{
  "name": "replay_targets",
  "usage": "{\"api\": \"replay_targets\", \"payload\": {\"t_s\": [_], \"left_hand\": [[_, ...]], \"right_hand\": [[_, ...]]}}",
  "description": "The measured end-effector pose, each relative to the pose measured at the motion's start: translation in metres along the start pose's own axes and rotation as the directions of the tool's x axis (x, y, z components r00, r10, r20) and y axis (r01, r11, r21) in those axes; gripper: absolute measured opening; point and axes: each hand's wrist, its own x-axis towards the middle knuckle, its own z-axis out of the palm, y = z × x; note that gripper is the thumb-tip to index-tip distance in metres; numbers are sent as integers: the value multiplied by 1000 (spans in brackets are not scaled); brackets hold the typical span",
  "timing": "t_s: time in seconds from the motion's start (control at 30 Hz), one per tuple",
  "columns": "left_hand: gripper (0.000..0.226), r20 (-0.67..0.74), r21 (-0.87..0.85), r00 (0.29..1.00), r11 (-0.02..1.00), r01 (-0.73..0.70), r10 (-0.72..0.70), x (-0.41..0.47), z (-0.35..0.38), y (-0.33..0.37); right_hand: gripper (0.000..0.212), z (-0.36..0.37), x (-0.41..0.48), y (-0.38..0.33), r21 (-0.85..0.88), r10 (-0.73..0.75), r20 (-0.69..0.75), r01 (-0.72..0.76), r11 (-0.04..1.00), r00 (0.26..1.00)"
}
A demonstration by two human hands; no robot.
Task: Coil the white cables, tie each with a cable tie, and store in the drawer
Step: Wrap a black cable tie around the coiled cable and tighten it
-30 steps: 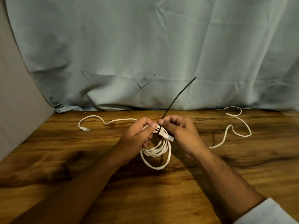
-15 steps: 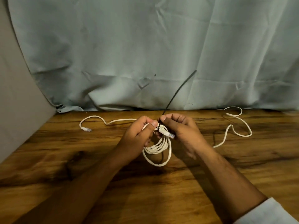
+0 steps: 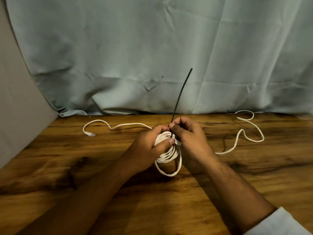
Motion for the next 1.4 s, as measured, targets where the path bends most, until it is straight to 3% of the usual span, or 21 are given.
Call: {"api": "replay_targets", "payload": {"t_s": [0.2, 0.5, 0.67, 0.8, 0.97, 1.2, 1.27, 1.4], "left_hand": [[17, -33, 111, 990, 985, -133, 138, 0, 0, -1], [17, 8, 212, 972, 949, -232, 236, -1, 4, -4], [34, 42, 249, 978, 945, -210, 206, 1, 3, -8], [44, -44, 294, 988, 948, -126, 145, 2, 8, -9], [43, -111, 459, 970, 877, -145, 218, -1, 17, -8], [40, -86, 625, 926, 743, -238, 369, 2, 17, -6], [39, -86, 645, 919, 725, -243, 384, 1, 15, -8], [36, -42, 747, 888, 604, -276, 458, 2, 10, -11]], "right_hand": [[19, -1, 1, -3, 70, 64, 21, -66, 995, 998], [20, -2, 5, -2, 5, 151, -7, -151, 989, 989], [14, -3, 8, -3, 7, 138, -17, -138, 990, 990], [15, -7, 8, -5, 39, 116, 3, -116, 992, 993], [19, -4, 8, 3, -31, 68, -53, -70, 997, 996], [18, -4, 8, 3, -349, -76, -70, 47, 936, 995], [18, -2, 6, 1, -341, -66, -56, 43, 939, 996], [17, 1, 5, -1, -144, 98, -49, -104, 984, 994]]}}
